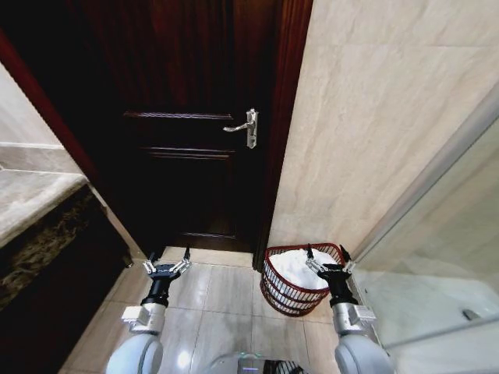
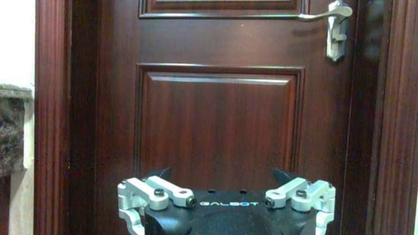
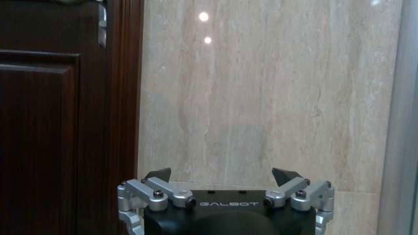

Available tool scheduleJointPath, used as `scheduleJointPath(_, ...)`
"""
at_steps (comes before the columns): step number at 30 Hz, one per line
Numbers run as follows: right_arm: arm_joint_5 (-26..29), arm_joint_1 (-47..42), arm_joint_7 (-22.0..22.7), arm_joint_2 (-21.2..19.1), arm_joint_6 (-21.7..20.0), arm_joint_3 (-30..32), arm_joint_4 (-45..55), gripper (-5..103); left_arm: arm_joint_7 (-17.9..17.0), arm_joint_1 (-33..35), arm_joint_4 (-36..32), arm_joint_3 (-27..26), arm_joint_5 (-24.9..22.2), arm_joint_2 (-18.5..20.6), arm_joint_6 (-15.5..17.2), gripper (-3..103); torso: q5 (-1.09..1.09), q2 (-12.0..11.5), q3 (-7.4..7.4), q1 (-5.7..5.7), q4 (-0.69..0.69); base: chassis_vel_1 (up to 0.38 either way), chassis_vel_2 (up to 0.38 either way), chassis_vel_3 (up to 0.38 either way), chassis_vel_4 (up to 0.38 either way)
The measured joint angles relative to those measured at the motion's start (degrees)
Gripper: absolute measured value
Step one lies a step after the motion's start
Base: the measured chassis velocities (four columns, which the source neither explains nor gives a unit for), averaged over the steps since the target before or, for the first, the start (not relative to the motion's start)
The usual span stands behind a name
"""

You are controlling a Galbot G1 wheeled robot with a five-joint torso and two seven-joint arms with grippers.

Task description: Discard the used towel into the hamper.

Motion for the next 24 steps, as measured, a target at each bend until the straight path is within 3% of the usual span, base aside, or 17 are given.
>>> scheduleJointPath(24, -0.5, 1.1, 0.3, -0.1, -0.3, -1.4, -1.6, 100, -0.1, -0.2, -0.2, 0.4, 0.8, -0.9, 0.4, 100, 0.00, 3.6, 2.10, 1.49, 0.00, 0.000, 0.000, 0.000, 0.000)
